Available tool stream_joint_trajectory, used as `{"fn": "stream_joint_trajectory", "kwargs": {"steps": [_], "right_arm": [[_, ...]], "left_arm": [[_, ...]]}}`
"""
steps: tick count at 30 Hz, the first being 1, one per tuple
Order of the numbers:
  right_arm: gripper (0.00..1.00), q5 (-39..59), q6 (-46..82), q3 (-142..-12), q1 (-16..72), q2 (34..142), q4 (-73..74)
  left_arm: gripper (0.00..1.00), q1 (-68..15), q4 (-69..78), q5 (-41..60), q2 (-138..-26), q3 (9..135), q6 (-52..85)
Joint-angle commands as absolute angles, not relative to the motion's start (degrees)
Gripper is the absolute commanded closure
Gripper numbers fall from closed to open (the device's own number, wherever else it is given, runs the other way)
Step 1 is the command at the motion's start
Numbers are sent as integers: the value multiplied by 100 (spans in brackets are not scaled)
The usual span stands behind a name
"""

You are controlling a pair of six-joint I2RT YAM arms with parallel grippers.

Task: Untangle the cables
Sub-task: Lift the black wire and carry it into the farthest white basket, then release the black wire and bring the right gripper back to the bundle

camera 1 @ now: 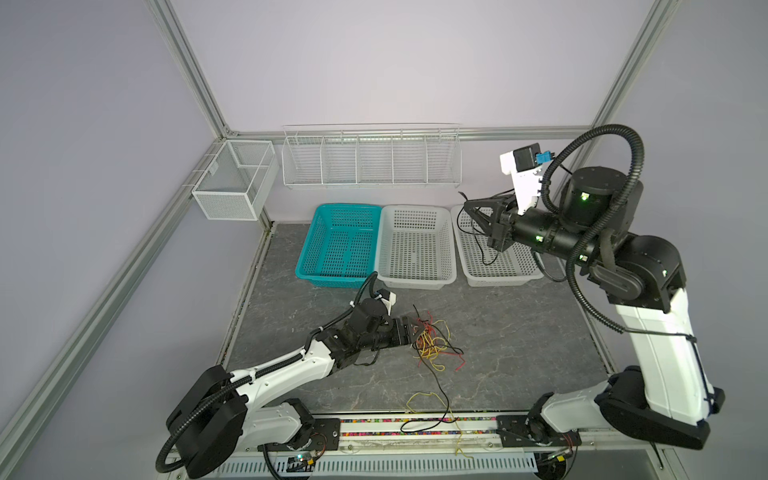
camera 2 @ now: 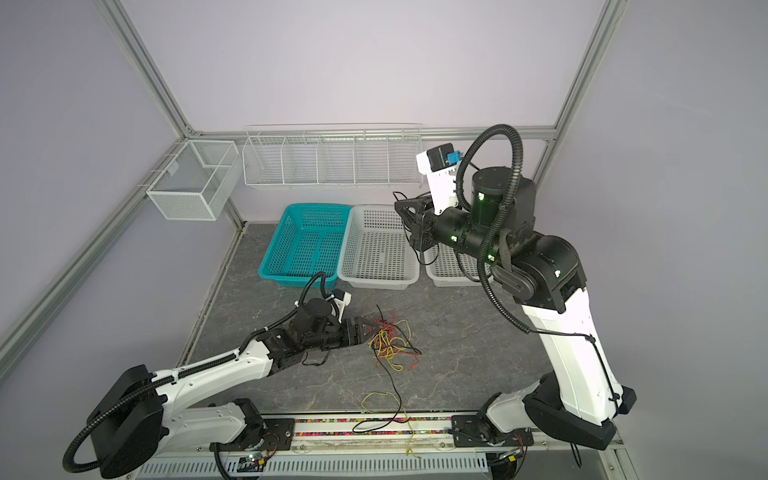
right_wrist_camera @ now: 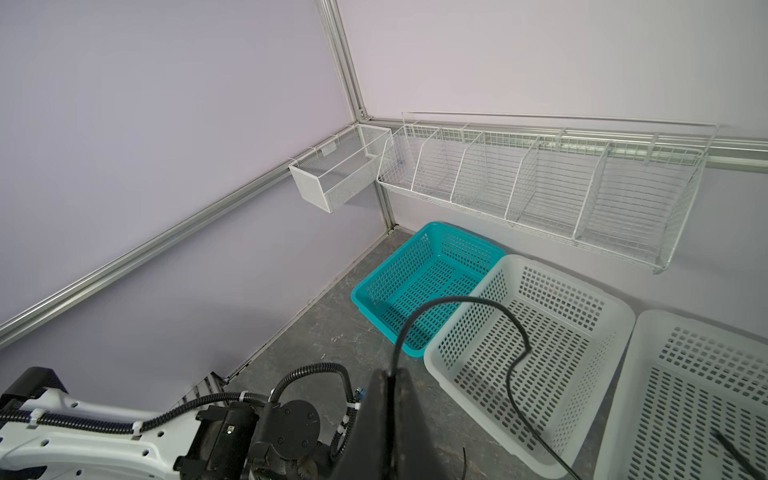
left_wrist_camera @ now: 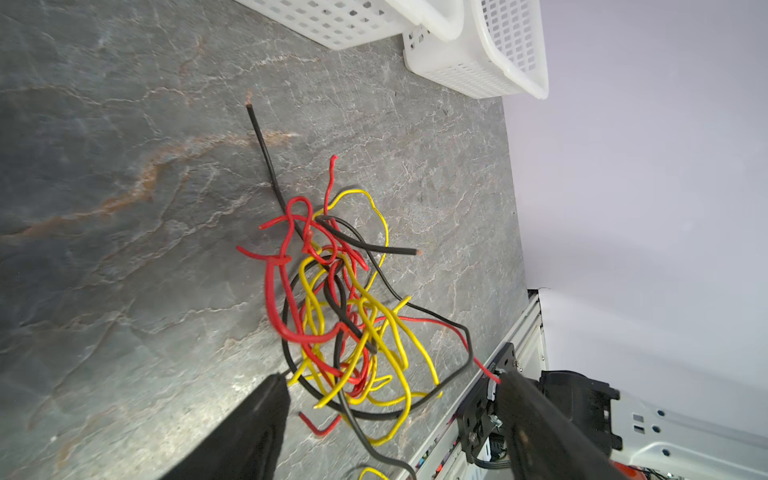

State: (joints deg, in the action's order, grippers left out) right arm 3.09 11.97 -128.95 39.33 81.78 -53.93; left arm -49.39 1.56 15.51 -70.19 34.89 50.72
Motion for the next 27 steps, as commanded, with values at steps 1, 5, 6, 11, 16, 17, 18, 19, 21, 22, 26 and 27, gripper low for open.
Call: {"fn": "stream_joint_trajectory", "kwargs": {"steps": [1,5,6,11,16,17,18,19,21,22,26,27], "right_arm": [[93,133,1038,-12902,3526,8191,-5693],[93,677,1466,-12485,2390,8425,-5306],[93,815,1596,-12420,2117,8535,-5218],[93,989,1880,-12390,1422,9208,-4825],[93,486,1805,-12387,1204,9863,-4696],[94,354,1806,-12340,1003,9966,-4650],[93,224,1774,-12278,964,10081,-4564],[93,41,1763,-12217,937,10204,-4496],[93,-196,1750,-12147,893,10447,-4437],[93,-179,1757,-12176,864,10605,-4458],[77,-340,1696,-12395,853,10997,-4761],[72,-369,1704,-12419,854,11004,-4815]], "left_arm": [[20,-4975,295,1591,-7062,3583,5053],[20,-4974,2,1395,-7069,3520,5046],[20,-4970,-38,1357,-7064,3476,5071],[20,-4968,-194,1214,-6783,3225,5159],[20,-4974,-369,1117,-6349,2979,5234],[20,-4970,-422,1093,-6273,2945,5241],[20,-4973,-460,1069,-6182,2904,5245],[20,-4968,-490,1053,-6096,2867,5268],[20,-4973,-548,1038,-5959,2789,5284],[20,-4967,-594,1028,-5898,2762,5293],[20,-4970,-833,969,-5654,2725,5285],[20,-4970,-881,952,-5584,2716,5298]]}}
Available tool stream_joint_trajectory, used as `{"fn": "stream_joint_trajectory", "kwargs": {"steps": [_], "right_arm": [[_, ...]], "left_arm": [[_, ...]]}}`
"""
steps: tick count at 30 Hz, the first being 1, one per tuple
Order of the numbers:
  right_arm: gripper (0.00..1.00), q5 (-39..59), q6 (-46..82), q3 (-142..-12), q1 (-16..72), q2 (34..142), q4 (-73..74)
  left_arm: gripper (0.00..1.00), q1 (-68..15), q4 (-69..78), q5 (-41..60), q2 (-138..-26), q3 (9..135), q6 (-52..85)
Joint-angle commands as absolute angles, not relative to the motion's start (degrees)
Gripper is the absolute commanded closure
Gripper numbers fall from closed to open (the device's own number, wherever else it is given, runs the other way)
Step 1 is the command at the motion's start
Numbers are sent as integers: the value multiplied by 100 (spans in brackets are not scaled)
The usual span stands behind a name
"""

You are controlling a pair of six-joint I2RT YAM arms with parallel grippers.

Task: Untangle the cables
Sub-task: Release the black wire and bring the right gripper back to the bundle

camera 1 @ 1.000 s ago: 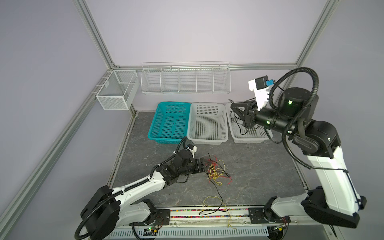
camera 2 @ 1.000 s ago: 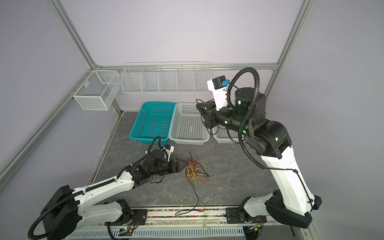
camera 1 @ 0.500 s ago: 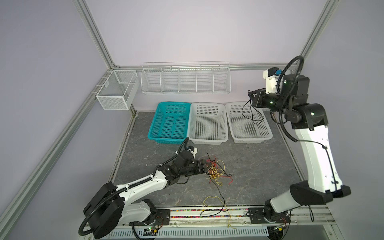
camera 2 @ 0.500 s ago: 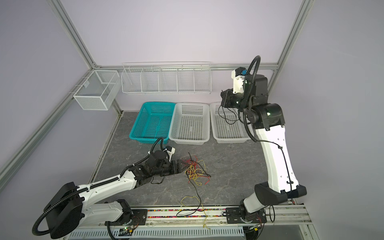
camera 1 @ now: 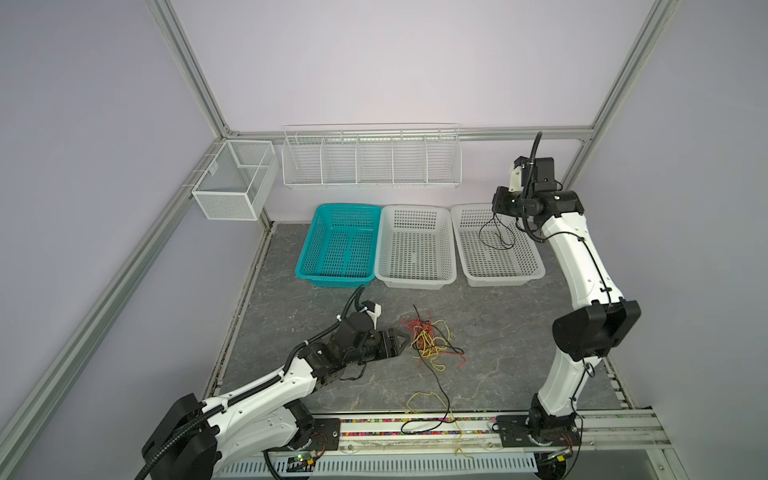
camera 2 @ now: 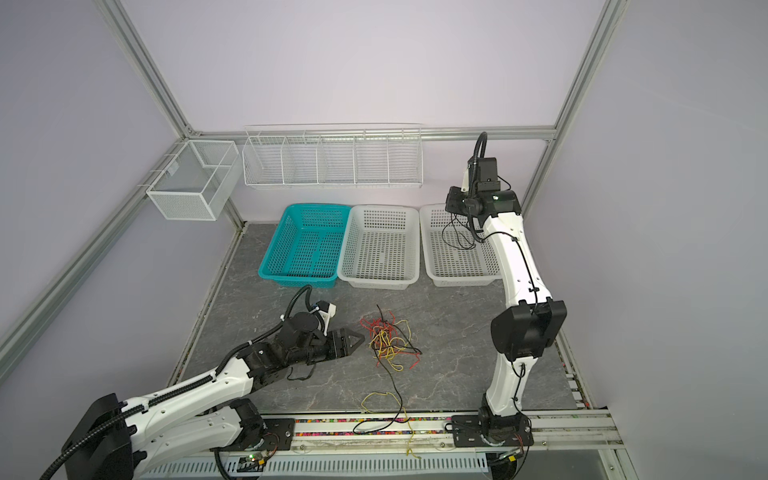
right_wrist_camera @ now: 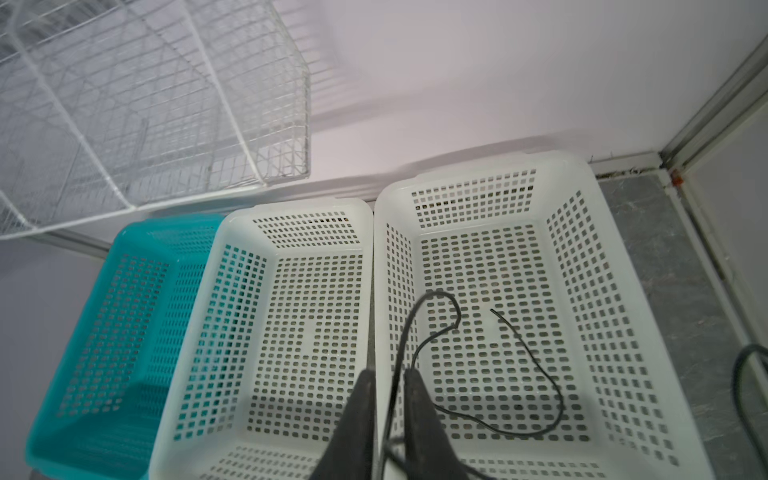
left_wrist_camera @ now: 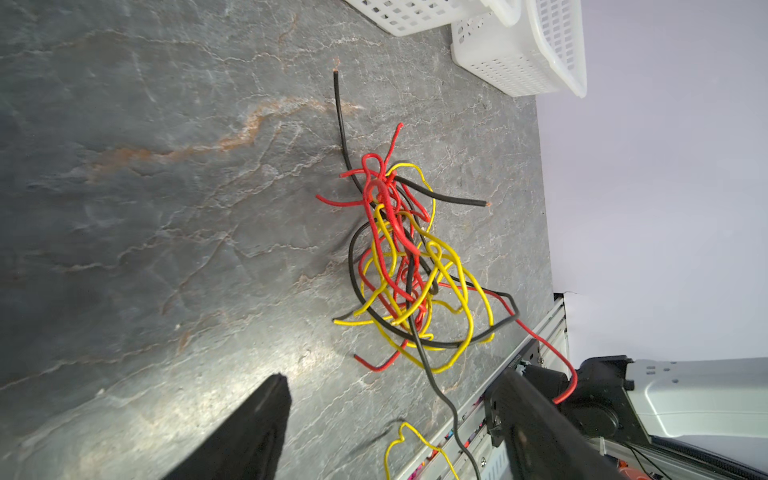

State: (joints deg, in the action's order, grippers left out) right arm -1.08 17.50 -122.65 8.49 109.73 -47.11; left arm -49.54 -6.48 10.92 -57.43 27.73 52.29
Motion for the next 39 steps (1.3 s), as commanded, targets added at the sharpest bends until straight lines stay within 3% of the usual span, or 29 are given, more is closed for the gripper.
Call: {"fn": "stream_joint_trajectory", "kwargs": {"steps": [1,3,10,15,19,25,34,39], "right_arm": [[65,-390,1692,-12402,853,10979,-4816],[55,-474,1740,-12335,853,10855,-4825],[39,-151,2033,-12183,967,10067,-5170],[33,319,2029,-10216,1675,8498,-4763],[31,1240,2329,-8038,2040,6926,-4106],[31,1895,2538,-5935,2819,5026,-4182],[31,1734,4081,-3707,4370,2475,-4491],[32,1654,4433,-3060,4658,1995,-4534]], "left_arm": [[20,-4970,-925,933,-5528,2703,5294],[20,-4974,-966,906,-5440,2682,5301],[20,-4974,-1061,879,-5317,2622,5339],[20,-4969,-1070,907,-5281,2571,5388],[20,-4972,-1005,978,-5292,2497,5437],[20,-4971,-856,1158,-5254,2373,5545],[20,-4969,-1042,877,-5145,2277,5514],[20,-4969,-934,861,-5325,2263,5511]]}}
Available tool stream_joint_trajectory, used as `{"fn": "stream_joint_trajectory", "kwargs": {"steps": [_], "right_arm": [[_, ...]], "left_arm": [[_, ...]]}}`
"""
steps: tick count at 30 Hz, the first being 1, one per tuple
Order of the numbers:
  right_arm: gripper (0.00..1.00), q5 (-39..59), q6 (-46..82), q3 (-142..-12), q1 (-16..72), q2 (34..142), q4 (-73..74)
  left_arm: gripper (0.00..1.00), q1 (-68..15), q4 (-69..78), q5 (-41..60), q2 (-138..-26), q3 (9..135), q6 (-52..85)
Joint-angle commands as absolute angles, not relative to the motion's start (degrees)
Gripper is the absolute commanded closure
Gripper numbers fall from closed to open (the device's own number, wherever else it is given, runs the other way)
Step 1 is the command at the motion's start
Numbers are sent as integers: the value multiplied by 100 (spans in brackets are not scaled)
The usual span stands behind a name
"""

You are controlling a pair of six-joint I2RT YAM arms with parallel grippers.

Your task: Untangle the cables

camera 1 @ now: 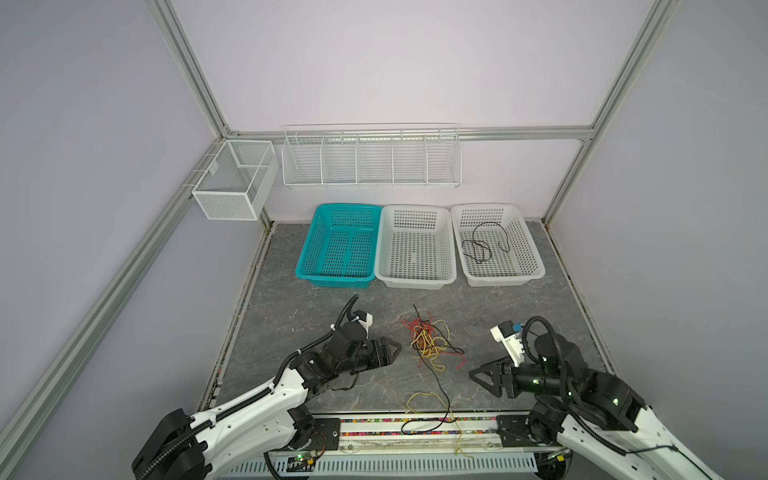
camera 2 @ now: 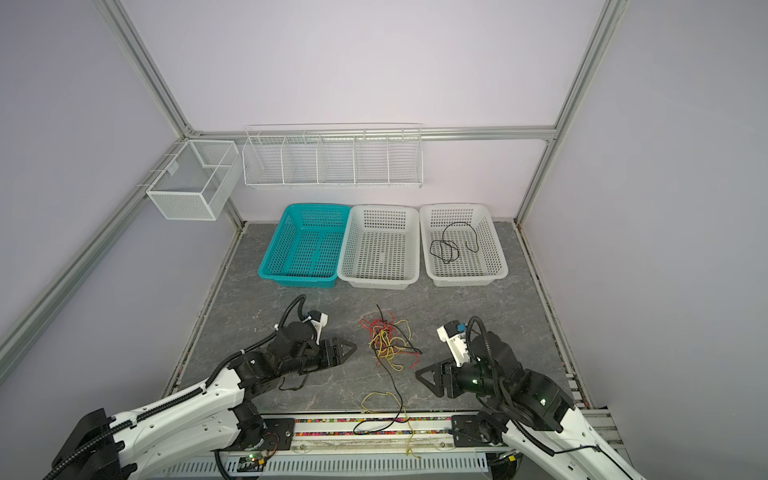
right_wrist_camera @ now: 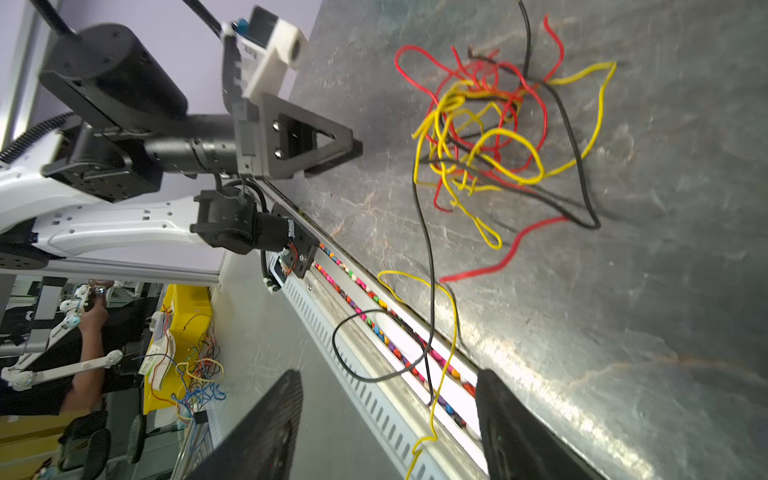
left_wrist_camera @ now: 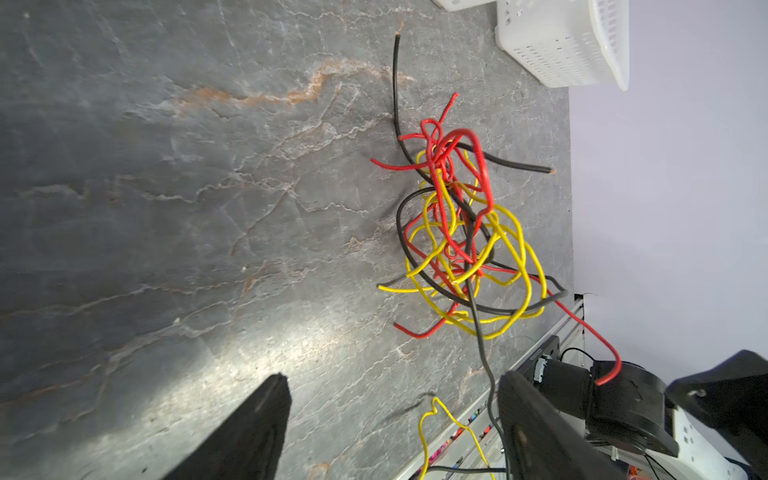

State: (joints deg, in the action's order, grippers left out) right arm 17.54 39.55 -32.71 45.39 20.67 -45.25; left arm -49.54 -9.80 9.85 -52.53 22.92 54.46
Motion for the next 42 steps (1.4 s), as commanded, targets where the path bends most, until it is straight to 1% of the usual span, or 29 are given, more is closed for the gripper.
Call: {"fn": "stream_joint_trajectory", "kwargs": {"steps": [1,5,9,13,17,21,24,26,31,34,35,42], "right_arm": [[32,1623,4483,-2965,4715,1980,-4442],[32,1364,4714,-2613,5026,2171,-3991],[33,807,4870,-2394,5717,2629,-3471],[34,98,4922,-2430,6521,3460,-2971],[34,-340,4896,-2621,7056,4518,-2647],[35,-492,4869,-2791,7208,5258,-2319],[38,-387,4822,-2851,7207,5705,-1926],[44,-343,4752,-2962,7209,6008,-1754],[72,-321,4509,-3358,7212,6450,-1696],[90,-521,4201,-3840,7198,6388,-2074],[93,-610,4038,-4067,7185,6333,-2258],[93,-846,3035,-5977,6976,6203,-3495]], "left_arm": [[20,-4975,-936,861,-5366,2299,5494],[20,-4972,-1013,844,-5494,2448,5408],[20,-4970,-1072,793,-5511,2506,5372],[20,-4973,-1098,775,-5500,2496,5375],[20,-4973,-1131,776,-5464,2470,5370],[20,-4970,-1180,738,-5367,2431,5362],[20,-4972,-1187,721,-5296,2383,5386],[20,-4969,-1187,729,-5274,2343,5389],[20,-4970,-1196,714,-5205,2259,5389],[20,-4967,-1222,682,-5146,2228,5391],[20,-4973,-1217,669,-5140,2215,5388],[20,-4968,-1156,571,-4940,2127,5439]]}}
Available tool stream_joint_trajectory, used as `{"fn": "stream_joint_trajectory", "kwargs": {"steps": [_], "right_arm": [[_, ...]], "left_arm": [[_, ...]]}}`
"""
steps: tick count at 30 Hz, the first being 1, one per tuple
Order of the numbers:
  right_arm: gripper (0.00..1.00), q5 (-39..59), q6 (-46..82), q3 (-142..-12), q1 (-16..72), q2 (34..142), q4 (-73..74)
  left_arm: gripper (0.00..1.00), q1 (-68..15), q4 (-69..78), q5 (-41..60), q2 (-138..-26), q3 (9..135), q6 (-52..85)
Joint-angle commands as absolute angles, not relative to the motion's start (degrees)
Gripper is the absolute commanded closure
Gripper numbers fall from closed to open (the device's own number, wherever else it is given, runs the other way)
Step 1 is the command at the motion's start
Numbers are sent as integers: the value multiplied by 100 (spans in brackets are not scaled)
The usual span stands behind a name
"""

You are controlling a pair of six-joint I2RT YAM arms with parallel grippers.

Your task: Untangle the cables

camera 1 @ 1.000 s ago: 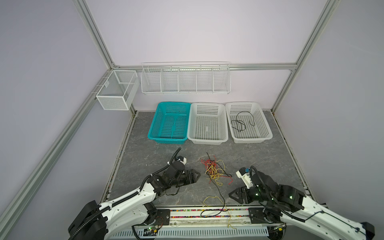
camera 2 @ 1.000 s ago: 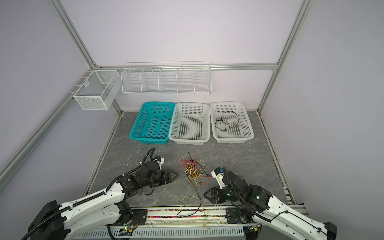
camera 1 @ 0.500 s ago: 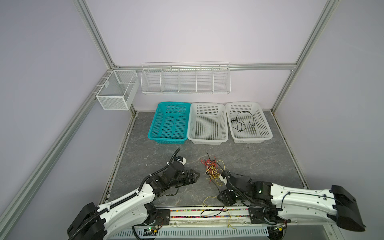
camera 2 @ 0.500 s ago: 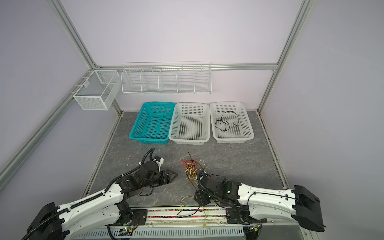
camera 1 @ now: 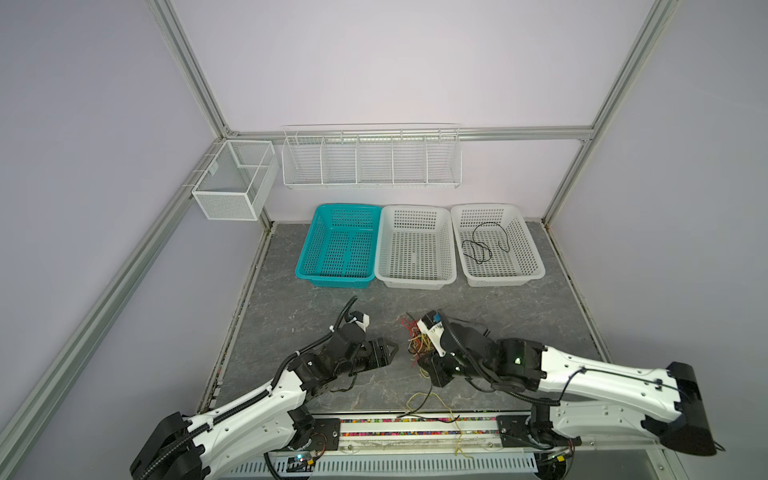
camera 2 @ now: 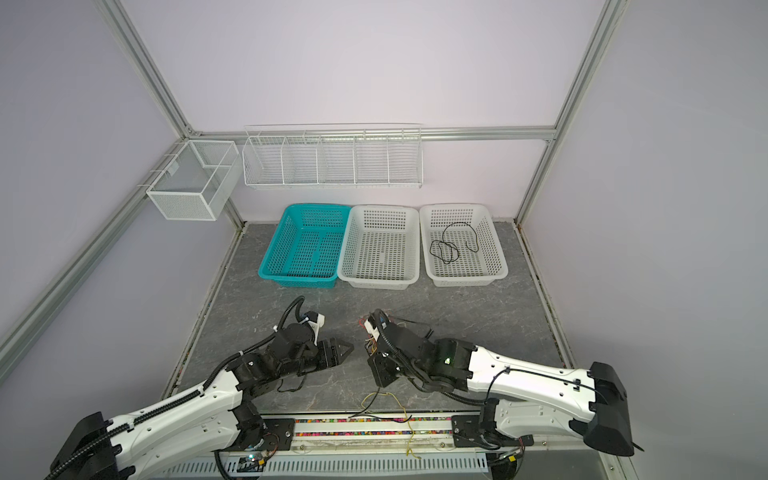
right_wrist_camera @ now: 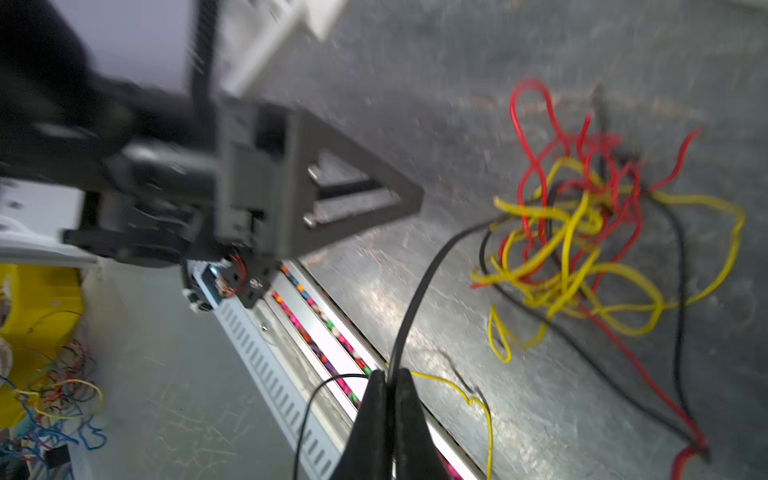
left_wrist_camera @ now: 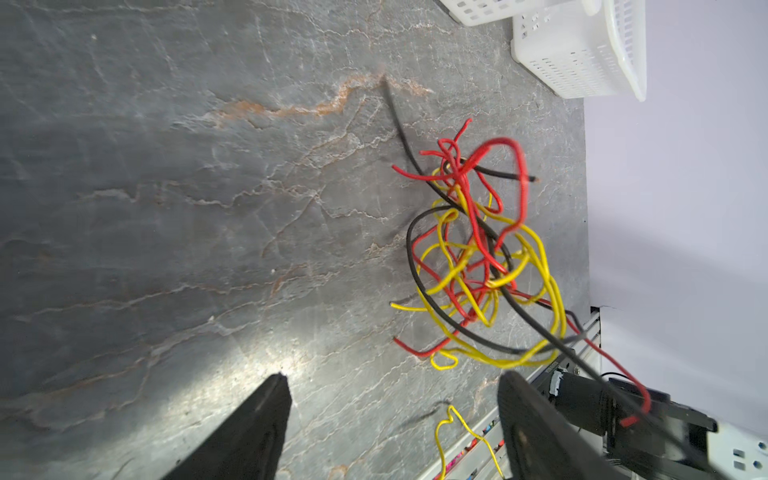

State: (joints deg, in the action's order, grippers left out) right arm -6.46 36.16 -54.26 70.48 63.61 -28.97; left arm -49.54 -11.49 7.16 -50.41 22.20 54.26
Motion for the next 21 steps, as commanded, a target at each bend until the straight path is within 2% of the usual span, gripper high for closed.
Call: {"fn": "stream_joint_trajectory", "kwargs": {"steps": [1,16,21], "right_arm": [[93,-867,2892,-6269,6946,6220,-3647],[93,-851,1130,-10534,6226,7266,-5440],[93,-1016,846,-11417,5751,7514,-5848]], "left_arm": [[20,-4974,-1142,571,-4922,2119,5439],[20,-4970,-917,725,-5019,2231,5418],[20,-4970,-975,681,-5020,2227,5414]]}}
